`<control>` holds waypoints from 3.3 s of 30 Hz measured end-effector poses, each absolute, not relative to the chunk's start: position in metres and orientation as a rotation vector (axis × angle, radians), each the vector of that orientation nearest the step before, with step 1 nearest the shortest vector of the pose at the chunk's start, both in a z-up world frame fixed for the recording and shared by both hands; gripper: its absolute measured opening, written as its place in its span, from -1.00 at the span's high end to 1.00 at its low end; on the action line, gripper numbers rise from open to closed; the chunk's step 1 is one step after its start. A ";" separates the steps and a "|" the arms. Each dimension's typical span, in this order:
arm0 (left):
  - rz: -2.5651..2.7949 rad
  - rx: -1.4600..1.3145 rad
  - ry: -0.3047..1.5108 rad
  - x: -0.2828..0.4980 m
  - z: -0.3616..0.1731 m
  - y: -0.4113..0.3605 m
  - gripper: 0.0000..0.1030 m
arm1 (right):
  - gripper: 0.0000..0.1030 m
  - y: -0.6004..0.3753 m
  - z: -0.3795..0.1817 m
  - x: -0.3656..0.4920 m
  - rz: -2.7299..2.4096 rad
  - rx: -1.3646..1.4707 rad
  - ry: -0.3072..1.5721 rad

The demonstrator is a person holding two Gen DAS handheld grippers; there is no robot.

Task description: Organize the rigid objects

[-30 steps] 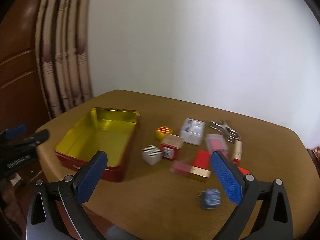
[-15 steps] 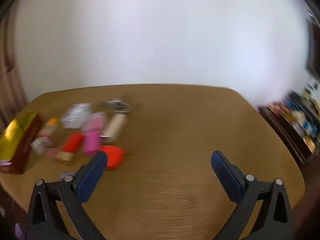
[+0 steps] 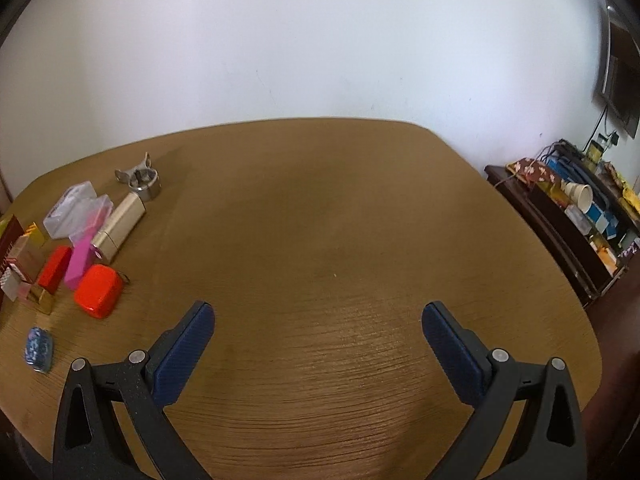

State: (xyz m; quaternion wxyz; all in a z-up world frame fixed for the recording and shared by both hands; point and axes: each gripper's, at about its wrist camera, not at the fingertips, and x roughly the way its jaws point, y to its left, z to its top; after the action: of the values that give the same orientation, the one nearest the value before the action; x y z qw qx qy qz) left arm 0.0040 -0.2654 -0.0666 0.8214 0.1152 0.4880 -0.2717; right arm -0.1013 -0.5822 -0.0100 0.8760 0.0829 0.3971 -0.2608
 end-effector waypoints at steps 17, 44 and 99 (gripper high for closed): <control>-0.531 0.211 1.175 0.038 -0.102 -0.308 -0.61 | -1.00 -0.591 -0.024 -0.095 -0.470 0.255 0.862; -0.528 0.309 1.115 0.020 -0.113 -0.322 0.38 | -1.00 -0.590 -0.036 -0.087 -0.432 0.324 0.899; -0.463 0.097 1.042 0.014 -0.007 -0.194 0.39 | 0.12 -0.446 -0.032 0.027 0.394 -0.233 1.150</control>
State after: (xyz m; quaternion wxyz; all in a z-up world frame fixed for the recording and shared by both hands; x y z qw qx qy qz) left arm 0.0139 -0.1940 -0.0073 0.8406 0.0460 0.4931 -0.2193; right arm 0.0269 -0.4456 -0.0320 0.8144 -0.1091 0.5392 0.1846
